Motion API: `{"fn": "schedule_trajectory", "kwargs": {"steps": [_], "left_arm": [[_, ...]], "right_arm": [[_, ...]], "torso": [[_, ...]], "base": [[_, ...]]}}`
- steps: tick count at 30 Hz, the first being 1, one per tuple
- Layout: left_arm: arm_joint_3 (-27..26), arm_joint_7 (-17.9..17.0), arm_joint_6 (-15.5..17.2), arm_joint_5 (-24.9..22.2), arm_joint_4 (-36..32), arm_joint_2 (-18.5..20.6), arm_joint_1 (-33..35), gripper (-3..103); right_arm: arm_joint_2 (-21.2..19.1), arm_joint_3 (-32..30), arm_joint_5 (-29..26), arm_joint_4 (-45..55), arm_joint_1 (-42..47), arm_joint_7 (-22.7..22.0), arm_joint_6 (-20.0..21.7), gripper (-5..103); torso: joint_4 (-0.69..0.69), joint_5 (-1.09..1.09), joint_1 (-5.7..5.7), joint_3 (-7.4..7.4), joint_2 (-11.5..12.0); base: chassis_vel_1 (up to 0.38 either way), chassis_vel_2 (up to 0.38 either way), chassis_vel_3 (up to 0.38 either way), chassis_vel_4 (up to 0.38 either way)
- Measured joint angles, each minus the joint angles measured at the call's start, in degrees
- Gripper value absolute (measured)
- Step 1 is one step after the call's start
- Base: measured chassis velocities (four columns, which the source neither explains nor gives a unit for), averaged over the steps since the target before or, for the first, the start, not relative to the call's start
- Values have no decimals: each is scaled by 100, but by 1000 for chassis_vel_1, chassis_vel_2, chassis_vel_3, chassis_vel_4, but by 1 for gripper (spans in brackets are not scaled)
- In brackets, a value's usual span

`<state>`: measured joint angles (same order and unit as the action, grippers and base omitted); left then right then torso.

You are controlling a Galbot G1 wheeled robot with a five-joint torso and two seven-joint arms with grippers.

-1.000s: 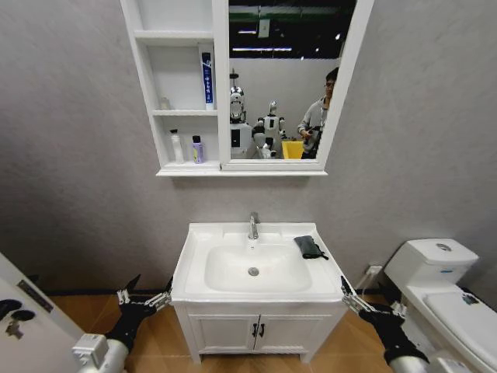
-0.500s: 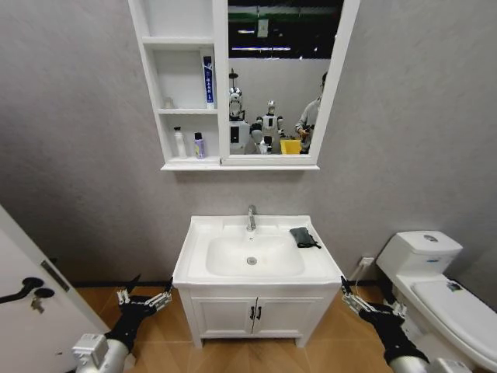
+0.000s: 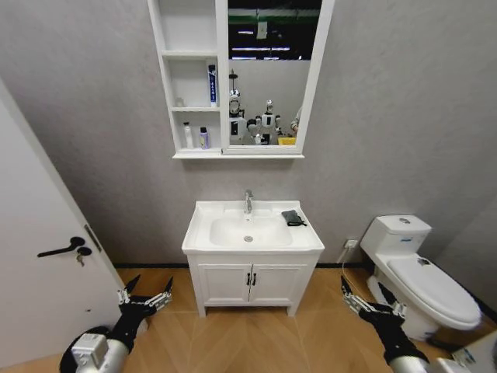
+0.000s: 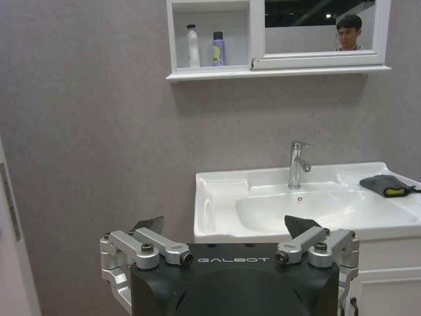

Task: Move facial cleanser and shampoo from washbasin to cabinet, then wipe washbasin with towel.

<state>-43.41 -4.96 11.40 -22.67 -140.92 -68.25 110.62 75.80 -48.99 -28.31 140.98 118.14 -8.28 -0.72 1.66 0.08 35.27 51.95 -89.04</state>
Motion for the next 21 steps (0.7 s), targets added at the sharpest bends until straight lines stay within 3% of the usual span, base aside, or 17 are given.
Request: {"fn": "schedule_trajectory", "kwargs": {"steps": [1,3,4,6,7,8,9,11,13,14,15,17,18,19,21], "left_arm": [[0,0,0,0,0,0,-1,100],[0,0,0,0,2,0,-1,100],[0,0,0,0,-1,-1,0,100],[0,0,0,0,-1,0,-1,100],[0,-1,0,0,1,0,-1,100],[0,-1,0,0,1,0,-1,100],[0,0,0,0,0,0,-1,100],[0,0,0,0,-1,0,0,100],[0,-1,0,0,1,0,-1,100],[0,-1,0,0,1,0,-1,100],[0,-1,0,0,-1,0,-1,100],[0,-1,0,0,-1,0,0,100],[0,-1,0,0,1,0,-1,100],[0,-1,0,0,1,0,-1,100],[-1,-1,0,0,-1,0,1,100]], "right_arm": [[1,0,0,1,1,2,0,100],[1,0,0,1,2,1,0,100],[0,0,0,0,0,1,0,100],[0,0,0,-1,0,0,0,100],[1,1,0,0,1,1,0,100],[1,1,0,0,1,1,0,100],[1,1,0,1,0,0,0,100],[0,1,0,0,0,-1,1,100],[0,1,0,2,1,0,0,100],[0,1,0,2,1,0,0,100],[0,1,0,1,0,-1,0,100],[0,1,0,0,0,-1,1,100],[0,1,0,1,0,0,1,100],[0,1,0,1,0,0,1,100],[0,1,0,1,1,-1,1,100]], "torso": [[1,-13,-1,-2,-1],[0,-18,-2,-3,-2],[-1,-1,-1,0,0],[1,-1,-1,-1,0],[1,-20,-1,-2,-1],[1,-20,-1,-2,-1],[0,-5,-1,-1,0],[0,1,1,0,1],[0,-19,-1,-2,-1],[0,-19,-1,-2,-1],[0,0,0,0,0],[-1,2,2,0,1],[1,-13,0,-1,0],[1,-13,0,-1,0],[0,3,-2,-1,0]], "base": [[327,-391,-351,362],[327,-391,-354,361],[389,-345,-357,363],[365,-349,-367,364],[342,-361,-352,364],[342,-361,-352,364],[352,-326,-346,364],[379,-326,-321,326],[326,-368,-317,348],[326,-374,-312,348],[370,-374,-357,354],[354,-344,-357,346],[295,-376,-333,346],[295,-376,-333,346],[328,-324,-340,323]]}}
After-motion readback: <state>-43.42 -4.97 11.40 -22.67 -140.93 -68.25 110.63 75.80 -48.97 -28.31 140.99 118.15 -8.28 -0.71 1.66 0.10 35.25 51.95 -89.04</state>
